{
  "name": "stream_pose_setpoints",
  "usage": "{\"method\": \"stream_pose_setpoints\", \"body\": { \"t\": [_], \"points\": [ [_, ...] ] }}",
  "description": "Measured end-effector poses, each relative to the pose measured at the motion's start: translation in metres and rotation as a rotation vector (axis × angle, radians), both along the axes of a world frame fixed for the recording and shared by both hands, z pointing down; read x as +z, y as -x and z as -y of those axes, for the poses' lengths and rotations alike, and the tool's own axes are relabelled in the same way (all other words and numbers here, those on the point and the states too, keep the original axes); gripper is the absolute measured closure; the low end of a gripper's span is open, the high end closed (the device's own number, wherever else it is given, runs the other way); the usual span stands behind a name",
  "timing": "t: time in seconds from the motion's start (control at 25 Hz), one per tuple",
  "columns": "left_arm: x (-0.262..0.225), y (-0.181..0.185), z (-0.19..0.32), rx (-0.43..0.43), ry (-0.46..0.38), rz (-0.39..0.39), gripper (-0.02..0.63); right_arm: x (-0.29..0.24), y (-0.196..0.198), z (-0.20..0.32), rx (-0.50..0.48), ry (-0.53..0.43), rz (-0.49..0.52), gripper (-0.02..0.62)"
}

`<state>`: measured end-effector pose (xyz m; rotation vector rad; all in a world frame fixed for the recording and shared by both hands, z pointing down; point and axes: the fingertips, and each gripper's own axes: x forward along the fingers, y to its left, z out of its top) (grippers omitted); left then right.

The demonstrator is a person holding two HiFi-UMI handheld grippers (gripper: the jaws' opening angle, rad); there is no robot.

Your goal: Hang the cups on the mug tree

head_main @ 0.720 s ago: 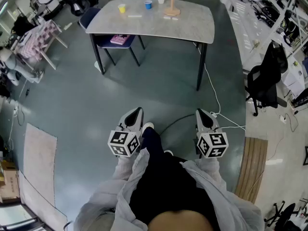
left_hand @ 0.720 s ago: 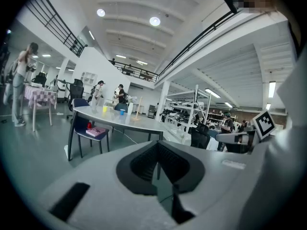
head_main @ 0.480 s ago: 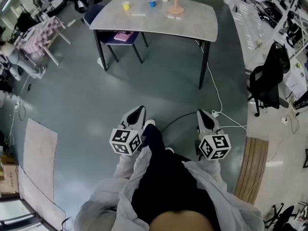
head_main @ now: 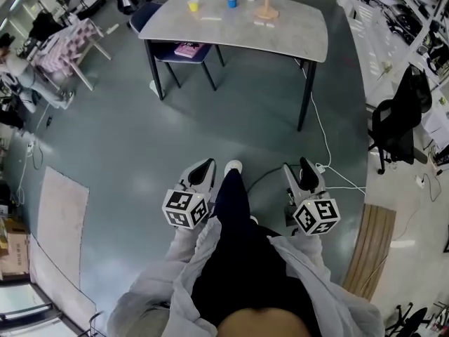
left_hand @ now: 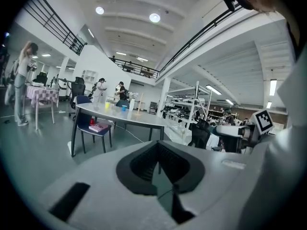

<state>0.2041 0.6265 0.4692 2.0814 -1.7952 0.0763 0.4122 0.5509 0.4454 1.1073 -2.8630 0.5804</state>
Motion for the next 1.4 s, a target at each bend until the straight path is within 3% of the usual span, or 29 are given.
{"method": "stream_pose_setpoints", "body": {
  "t": [0.08,0.56,0.8,1.2,1.4],
  "points": [
    [-0.002,0.008,0.014,-0.001,-0.006,0.004,0.606,0.002,0.009,0.014,-0.007,-0.005,-0.005,0.330],
    [-0.010,0.075,0.124,-0.009,-0.014,-0.007,0.606,0.001,0.088,0.119,-0.067,0.016,-0.010,0.328],
    [-0.018,0.126,0.190,-0.021,-0.017,-0.007,0.606,-0.016,0.127,0.193,-0.038,0.001,-0.013,0.328],
    [-0.023,0.188,0.281,0.019,-0.033,-0.011,0.606,-0.018,0.176,0.270,0.009,-0.003,-0.039,0.328],
    [-0.020,0.219,0.309,0.036,-0.038,-0.015,0.606,-0.022,0.206,0.301,0.047,-0.005,0.010,0.328]
  ]
}}
